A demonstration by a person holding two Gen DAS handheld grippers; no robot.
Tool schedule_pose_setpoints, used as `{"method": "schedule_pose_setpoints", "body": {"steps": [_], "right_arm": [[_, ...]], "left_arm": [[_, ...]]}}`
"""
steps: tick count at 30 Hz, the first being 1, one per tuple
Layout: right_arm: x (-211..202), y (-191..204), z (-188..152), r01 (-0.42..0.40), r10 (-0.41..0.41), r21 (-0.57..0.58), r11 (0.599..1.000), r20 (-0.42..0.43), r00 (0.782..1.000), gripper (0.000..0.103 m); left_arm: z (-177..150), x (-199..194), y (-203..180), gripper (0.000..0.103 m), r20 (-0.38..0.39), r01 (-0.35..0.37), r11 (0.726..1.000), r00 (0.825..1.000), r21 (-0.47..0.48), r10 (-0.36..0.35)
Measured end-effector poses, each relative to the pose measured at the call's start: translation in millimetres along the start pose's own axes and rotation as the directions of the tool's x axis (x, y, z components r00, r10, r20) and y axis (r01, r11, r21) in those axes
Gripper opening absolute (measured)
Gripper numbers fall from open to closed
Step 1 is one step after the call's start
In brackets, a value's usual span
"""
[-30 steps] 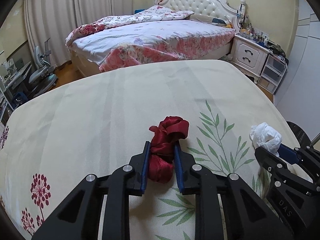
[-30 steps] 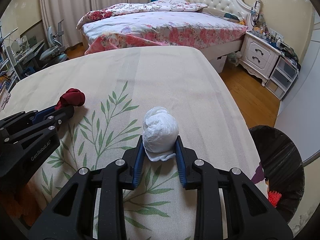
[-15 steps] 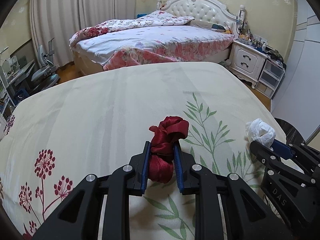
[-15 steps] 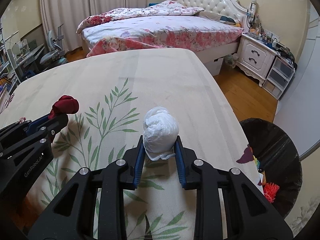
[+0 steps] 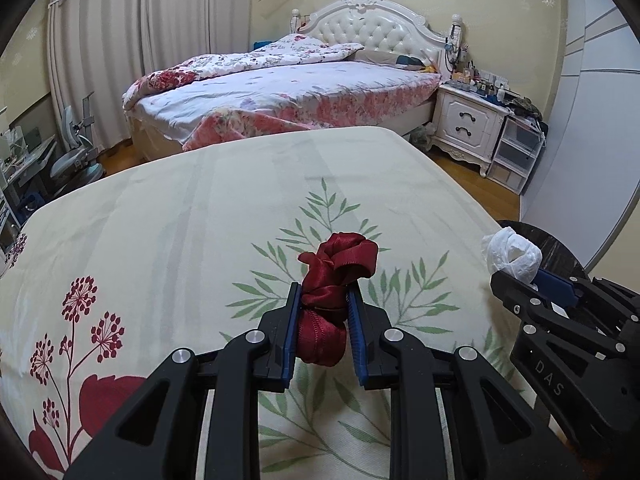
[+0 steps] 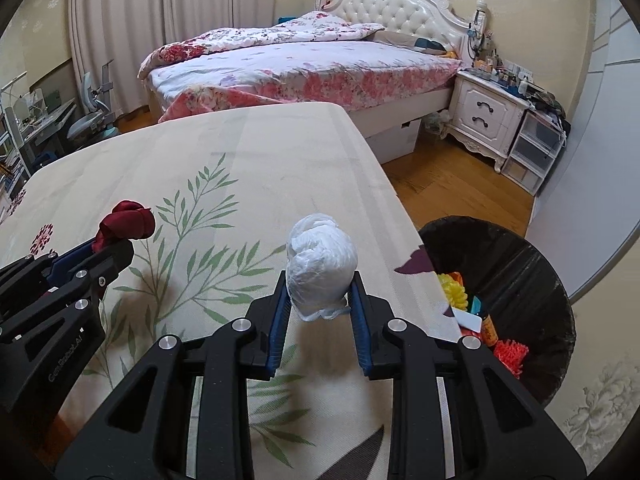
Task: Collect trash
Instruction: 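Carry the cloth and bag over the black bin with both tools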
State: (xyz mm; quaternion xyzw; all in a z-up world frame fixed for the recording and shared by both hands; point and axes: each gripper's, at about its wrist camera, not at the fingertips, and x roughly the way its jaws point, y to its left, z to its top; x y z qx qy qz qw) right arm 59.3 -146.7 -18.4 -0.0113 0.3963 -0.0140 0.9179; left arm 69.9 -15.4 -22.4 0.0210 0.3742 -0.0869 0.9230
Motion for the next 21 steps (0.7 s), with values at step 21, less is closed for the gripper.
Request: {"method": "schedule_pose_setpoints", "body": {"steps": [21], "right_arm": [[-23.6, -91.2, -20.3, 0.134, -0.139, 0.151, 0.979, 0.027, 0.990, 0.028]], "left_arm": [[0.7, 0.4, -89.5, 0.023, 0.029, 0.094, 0.987, 0.995, 0.131, -0.099]]}}
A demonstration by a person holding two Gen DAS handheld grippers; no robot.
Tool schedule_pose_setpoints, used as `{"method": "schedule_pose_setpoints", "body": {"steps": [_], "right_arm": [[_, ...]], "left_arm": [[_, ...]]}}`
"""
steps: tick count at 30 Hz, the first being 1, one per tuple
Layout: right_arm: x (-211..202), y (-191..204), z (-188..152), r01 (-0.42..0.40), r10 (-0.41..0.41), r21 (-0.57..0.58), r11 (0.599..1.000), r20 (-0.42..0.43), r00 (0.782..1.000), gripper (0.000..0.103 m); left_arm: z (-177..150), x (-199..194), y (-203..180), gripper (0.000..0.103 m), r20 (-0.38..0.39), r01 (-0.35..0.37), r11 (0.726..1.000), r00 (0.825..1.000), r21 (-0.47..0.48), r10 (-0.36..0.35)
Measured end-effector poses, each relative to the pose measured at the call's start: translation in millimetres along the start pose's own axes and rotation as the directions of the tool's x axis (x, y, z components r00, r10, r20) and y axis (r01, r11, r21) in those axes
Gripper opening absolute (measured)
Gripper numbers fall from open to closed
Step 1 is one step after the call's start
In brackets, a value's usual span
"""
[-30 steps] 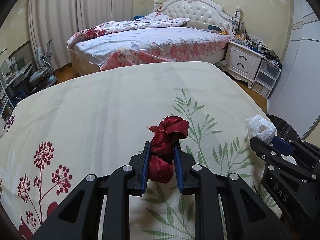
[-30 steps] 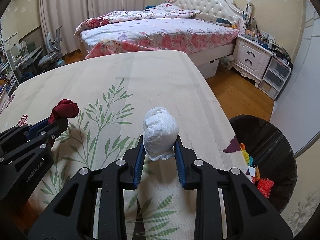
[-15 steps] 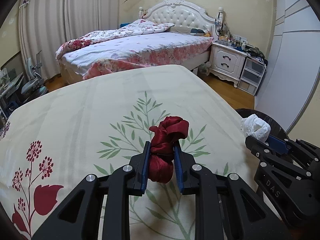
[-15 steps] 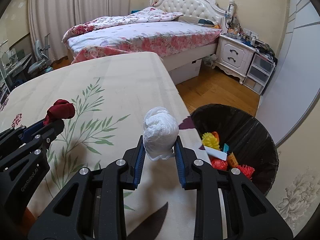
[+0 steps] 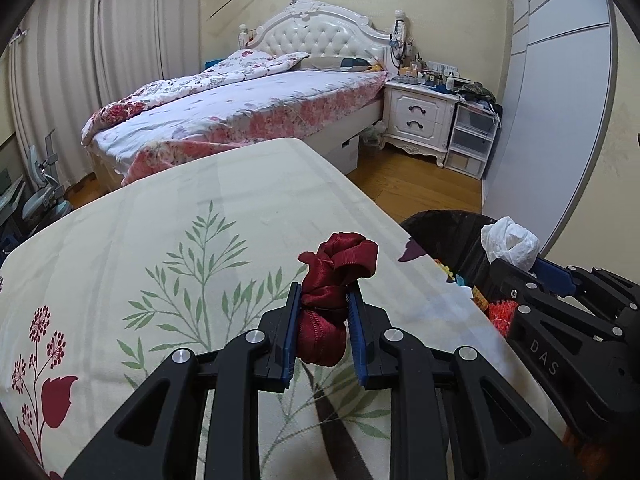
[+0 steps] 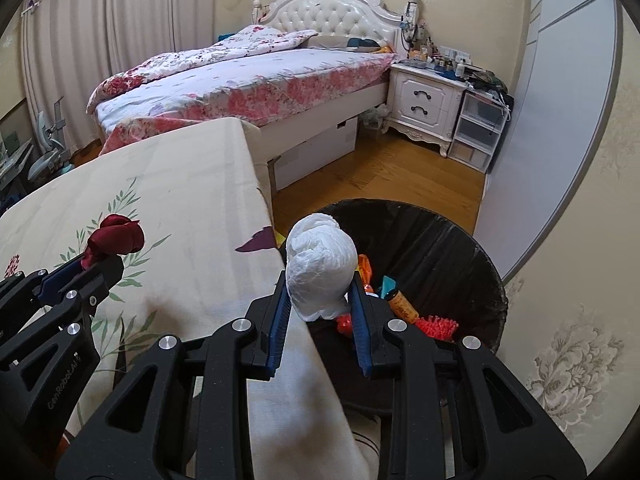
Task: Collect trash
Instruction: 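Carry the cloth and bag over the black bin with both tools, then open both grippers to drop the cloth and bag into the bin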
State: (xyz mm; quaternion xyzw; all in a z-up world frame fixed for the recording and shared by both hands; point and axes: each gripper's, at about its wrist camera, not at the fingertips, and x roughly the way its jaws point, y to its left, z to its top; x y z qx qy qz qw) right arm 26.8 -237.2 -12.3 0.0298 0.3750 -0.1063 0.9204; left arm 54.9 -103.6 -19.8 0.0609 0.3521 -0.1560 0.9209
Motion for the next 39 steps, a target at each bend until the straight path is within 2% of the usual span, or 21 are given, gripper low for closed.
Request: {"method": "schedule_pose_setpoints", "body": {"steps": [21, 39], "right_arm": [[14.1, -50.9, 6.6, 0.094, -0.095, 0.095, 0.991, 0.001, 0.996, 0.028], [27.7, -71.6, 11.0, 0.125, -0.125, 0.131, 0.983, -0.012, 0.992, 0.028]], "left_arm": [[19.2, 24.2, -53.6, 0.023, 0.003, 0.064, 0.995, 0.998, 0.075, -0.065], [31.2, 48.8, -72.6, 0.023, -0.014, 0.069, 0.993, 0.998, 0.091, -0.068]]}}
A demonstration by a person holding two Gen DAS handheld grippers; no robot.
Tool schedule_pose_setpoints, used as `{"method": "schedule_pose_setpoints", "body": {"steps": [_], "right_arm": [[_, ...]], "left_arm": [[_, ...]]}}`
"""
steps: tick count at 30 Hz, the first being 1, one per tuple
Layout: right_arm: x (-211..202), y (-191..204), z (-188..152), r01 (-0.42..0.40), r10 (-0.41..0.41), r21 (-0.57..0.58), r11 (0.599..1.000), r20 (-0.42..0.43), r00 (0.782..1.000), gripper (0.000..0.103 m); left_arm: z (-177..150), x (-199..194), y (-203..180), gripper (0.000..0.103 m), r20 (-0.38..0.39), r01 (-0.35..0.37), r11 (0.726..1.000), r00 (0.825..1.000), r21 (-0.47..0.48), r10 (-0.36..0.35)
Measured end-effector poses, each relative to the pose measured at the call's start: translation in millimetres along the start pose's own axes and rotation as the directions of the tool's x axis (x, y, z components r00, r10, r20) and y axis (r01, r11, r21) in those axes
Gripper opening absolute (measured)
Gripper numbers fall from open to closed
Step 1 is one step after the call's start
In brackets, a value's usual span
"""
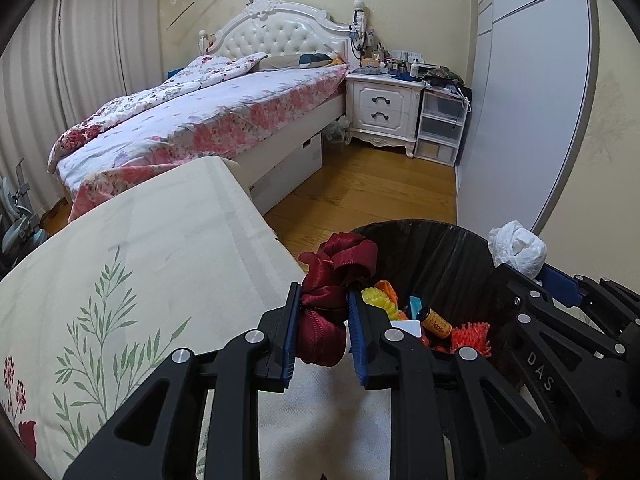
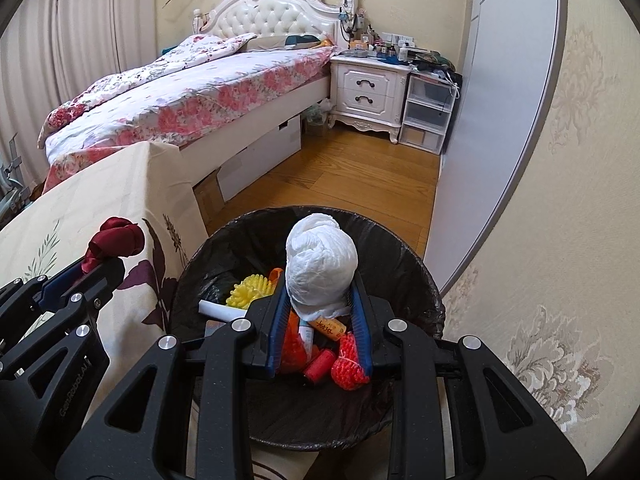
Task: Collect trash
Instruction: 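Open both grippers to drop the cloth and bag into the bin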
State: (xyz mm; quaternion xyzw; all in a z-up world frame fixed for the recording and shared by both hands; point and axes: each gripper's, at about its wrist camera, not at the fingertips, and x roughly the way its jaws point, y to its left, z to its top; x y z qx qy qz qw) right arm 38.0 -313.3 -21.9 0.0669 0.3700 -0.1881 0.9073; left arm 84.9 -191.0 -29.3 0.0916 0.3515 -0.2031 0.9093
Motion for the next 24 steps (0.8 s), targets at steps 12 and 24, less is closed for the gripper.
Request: {"method": "schedule_pose_setpoints", "body": {"steps": [12, 24], "right_arm": [[12.5, -6.2, 1.6, 0.014, -0.013, 0.017, 1.000, -0.014, 1.000, 0.029], [11.4, -10.3, 1.1, 0.029, -0.029, 0.026, 0.999, -0.008, 1.000, 0.041]], "left_arm": [[3.0, 11.3, -10.8, 0.028, -0.018, -0.005, 1.000, 1.000, 0.022, 0.006], [1.9, 8.8, -7.5, 0.070, -0.008, -0.029, 1.000, 1.000, 0.008, 0.029]]}}
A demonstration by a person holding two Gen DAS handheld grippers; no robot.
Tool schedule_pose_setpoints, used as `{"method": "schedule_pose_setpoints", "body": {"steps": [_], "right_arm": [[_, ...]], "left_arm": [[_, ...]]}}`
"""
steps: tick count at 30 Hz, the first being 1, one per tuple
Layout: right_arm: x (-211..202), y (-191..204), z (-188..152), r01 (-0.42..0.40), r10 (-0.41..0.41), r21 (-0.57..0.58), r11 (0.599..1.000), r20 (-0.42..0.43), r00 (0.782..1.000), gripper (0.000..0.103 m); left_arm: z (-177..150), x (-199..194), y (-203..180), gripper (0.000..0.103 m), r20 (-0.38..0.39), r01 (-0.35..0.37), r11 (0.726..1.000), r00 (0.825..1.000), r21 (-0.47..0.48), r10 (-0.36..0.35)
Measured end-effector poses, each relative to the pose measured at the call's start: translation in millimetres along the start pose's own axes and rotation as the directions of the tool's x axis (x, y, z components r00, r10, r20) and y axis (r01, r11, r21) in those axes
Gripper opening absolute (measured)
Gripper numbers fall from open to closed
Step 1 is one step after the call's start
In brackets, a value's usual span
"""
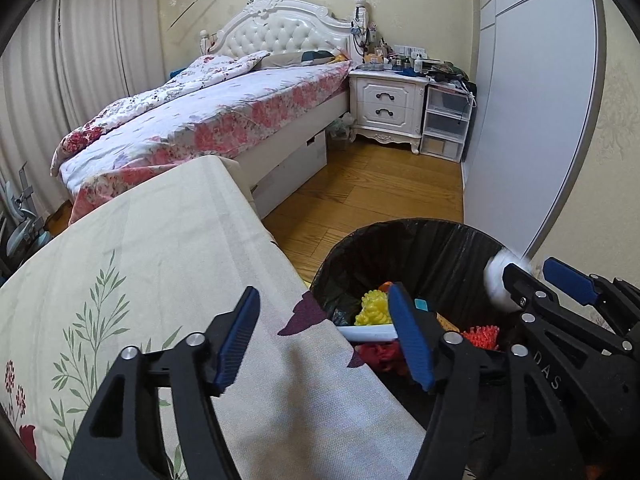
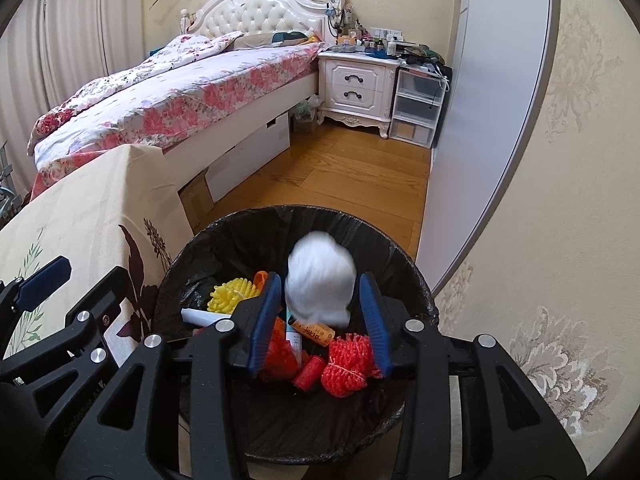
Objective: Collect trash
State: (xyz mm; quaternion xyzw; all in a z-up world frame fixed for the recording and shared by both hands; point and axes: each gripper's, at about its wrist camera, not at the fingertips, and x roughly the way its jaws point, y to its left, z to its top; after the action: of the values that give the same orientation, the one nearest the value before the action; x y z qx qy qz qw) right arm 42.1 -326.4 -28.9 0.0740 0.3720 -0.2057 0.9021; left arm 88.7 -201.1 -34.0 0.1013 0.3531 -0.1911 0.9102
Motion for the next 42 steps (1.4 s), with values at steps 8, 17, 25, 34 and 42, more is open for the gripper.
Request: {"method": "schedule_pose_setpoints", "body": {"steps": [8, 17, 25, 34, 42], "right_arm": [[-10.8, 2.1, 0.1, 0.003, -0.003, 0.000, 1.000, 0.020, 1.000, 0.052], [-29.0, 11.3, -2.9, -0.014, 0.015, -0.009, 1.000, 0.042, 0.999, 0.064], [-50.0, 23.4, -12.2, -0.031, 0.033, -0.031, 0.999, 0.060, 0.998, 0.067], [-75.9, 36.6, -20.5, -0.053, 0.058, -0.061, 0.997, 0.086, 0.995, 0.072], [-95.0, 42.9, -27.1, -0.066, 0.074, -0.074, 0.995, 0.111, 0.991, 0.073]], "left_arm": [[-3.6, -9.3, 9.2, 0.075, 0.013, -0.027, 1.000, 1.000, -0.017, 0.027], [-9.9, -30.9, 23.0, 0.079, 0.040, -0.065, 0.997, 0.997, -0.033, 0.066], [-19.4, -54.0, 41.8, 0.080, 0.055, -0.081, 0.995, 0.995, -0.059, 0.084], [-35.1, -80.1, 64.9, 0.082, 0.071, -0.122, 0.988, 0.989, -0.094, 0.129], [-46.1, -103.0, 79.3, 0.083, 0.092, -0.149, 0.981, 0.983, -0.122, 0.161]]}}
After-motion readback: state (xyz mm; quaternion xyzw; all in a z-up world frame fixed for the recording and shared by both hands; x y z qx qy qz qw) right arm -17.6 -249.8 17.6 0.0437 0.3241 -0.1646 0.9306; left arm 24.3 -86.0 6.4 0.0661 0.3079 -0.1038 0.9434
